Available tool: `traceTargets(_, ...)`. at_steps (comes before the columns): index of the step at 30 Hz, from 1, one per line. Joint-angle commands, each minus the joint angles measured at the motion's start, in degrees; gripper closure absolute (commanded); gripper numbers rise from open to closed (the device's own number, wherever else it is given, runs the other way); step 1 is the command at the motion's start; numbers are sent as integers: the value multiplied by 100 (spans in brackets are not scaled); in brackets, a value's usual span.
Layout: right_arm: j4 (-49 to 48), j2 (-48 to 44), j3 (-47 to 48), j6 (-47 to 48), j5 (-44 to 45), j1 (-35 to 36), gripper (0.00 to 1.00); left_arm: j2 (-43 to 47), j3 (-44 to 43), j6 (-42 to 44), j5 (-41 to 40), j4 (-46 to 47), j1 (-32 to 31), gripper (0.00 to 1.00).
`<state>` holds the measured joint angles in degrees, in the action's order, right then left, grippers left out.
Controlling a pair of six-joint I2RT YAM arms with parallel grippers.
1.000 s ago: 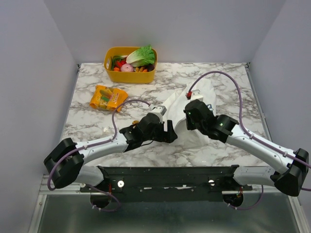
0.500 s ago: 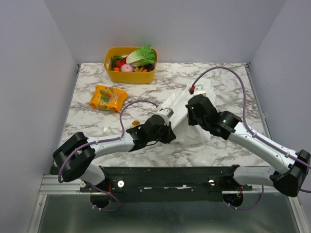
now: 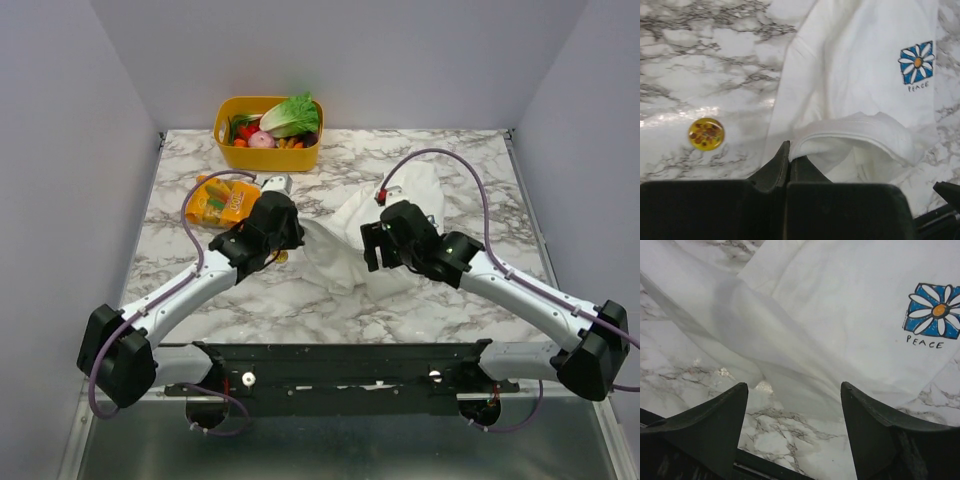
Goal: Pin the brooch onto the clothing
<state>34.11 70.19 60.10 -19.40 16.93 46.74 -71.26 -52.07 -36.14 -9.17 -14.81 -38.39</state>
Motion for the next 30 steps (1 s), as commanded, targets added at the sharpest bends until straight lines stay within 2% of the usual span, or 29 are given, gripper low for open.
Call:
traceTargets(1,8,-67,-348,-20,-304,-33,18,245,-539,440,-16,-812,288,100)
traceTargets(6,35,-278,-832,-327,-366,-33,21,104,-1224,678,740,-883,288,100)
traceTargets(11,43,-156,-1219,-609,-103,-33,25,-81,-1806,845,136,-1568,323,100)
traceTargets(16,-53,178,-1369,-758,196,-34,30,-98,-2367,977,407,-1823,376,100)
traceTargets(19,-176,398,-1378,-838,671,-33,31,-177,-2719,1021,661,-1912,376,100)
traceTargets(25,-616,802,-1448,-811,760,-51,36,-309,-2958,1039,864,-1982,376,100)
traceTargets(30,-1142,1013,-1492,-627,365,-51,37,-370,-2914,1030,908,-1938,376,100)
